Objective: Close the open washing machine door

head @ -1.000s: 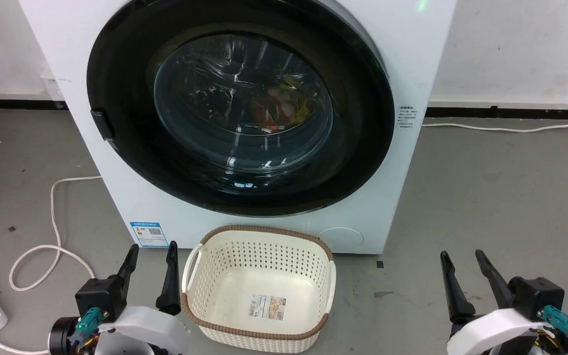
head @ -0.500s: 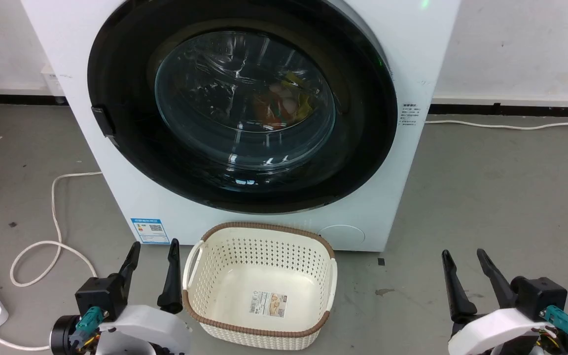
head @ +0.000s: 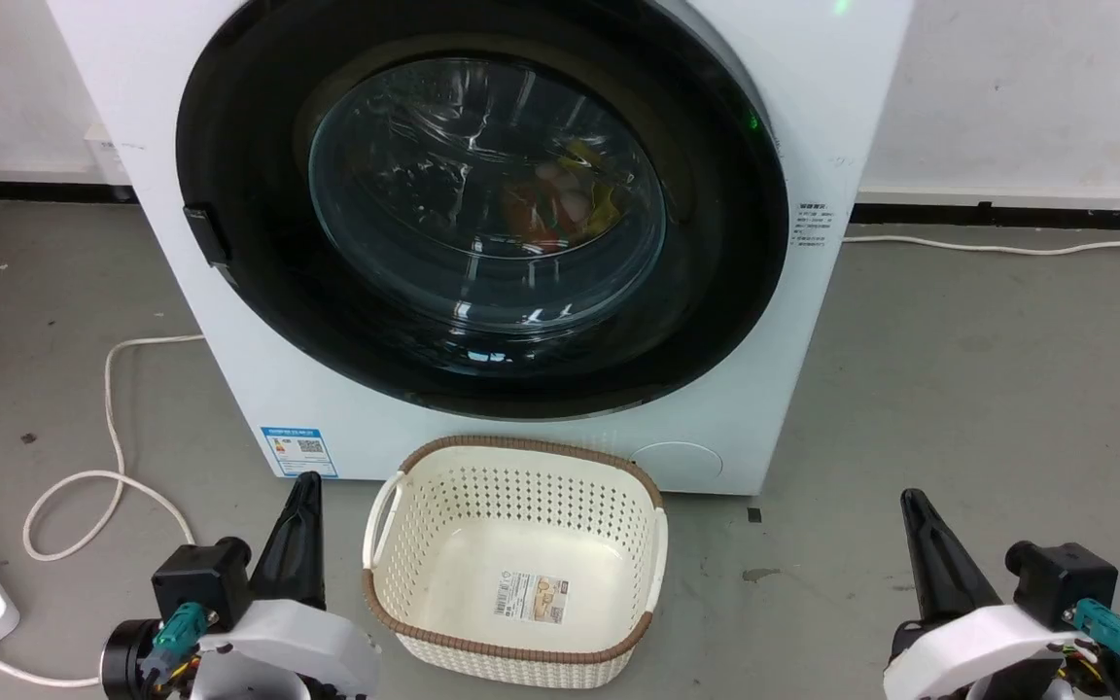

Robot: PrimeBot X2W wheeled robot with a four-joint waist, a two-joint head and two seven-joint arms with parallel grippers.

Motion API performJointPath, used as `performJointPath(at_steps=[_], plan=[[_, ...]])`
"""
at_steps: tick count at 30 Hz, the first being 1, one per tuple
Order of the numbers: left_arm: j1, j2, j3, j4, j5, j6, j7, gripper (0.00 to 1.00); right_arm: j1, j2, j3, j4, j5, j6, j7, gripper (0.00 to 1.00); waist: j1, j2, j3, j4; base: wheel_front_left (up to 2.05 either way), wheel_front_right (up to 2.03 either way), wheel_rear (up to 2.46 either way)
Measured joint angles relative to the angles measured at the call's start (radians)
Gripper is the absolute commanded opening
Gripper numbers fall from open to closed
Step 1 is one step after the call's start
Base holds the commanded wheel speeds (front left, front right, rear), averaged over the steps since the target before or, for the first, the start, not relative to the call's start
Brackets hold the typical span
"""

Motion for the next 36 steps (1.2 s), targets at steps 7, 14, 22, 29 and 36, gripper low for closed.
performJointPath(at_steps=[7,14,22,29,36], plan=[[0.0,-0.006,0.01,-0.005,0.02,-0.008,0.009,0.0,0.0,0.0,0.001,-0.013,-0.01,0.0,0.009,0.0,0.0,0.0,0.002,0.004,0.0,0.0,0.0],[0.0,-0.017,0.022,-0.012,0.043,-0.016,0.019,0.0,0.0,0.0,0.001,-0.029,-0.024,0.0,0.018,0.0,0.0,0.0,0.003,0.007,0.0,0.0,0.0],[0.0,-0.027,0.031,-0.018,0.064,-0.025,0.027,0.0,0.0,0.0,0.002,-0.044,-0.033,0.0,0.032,0.0,0.0,0.0,0.005,0.011,0.0,0.0,0.0],[0.002,-0.034,0.041,-0.025,0.082,-0.029,0.037,0.0,0.001,0.0,0.002,-0.059,-0.048,0.0,0.042,0.0,0.0,0.0,0.007,0.015,0.0,0.0,0.0],[0.003,-0.042,0.054,-0.03,0.107,-0.035,0.044,0.0,0.007,0.0,0.003,-0.072,-0.057,0.0,0.052,0.0,0.0,0.0,0.008,0.018,0.0,0.0,0.0]])
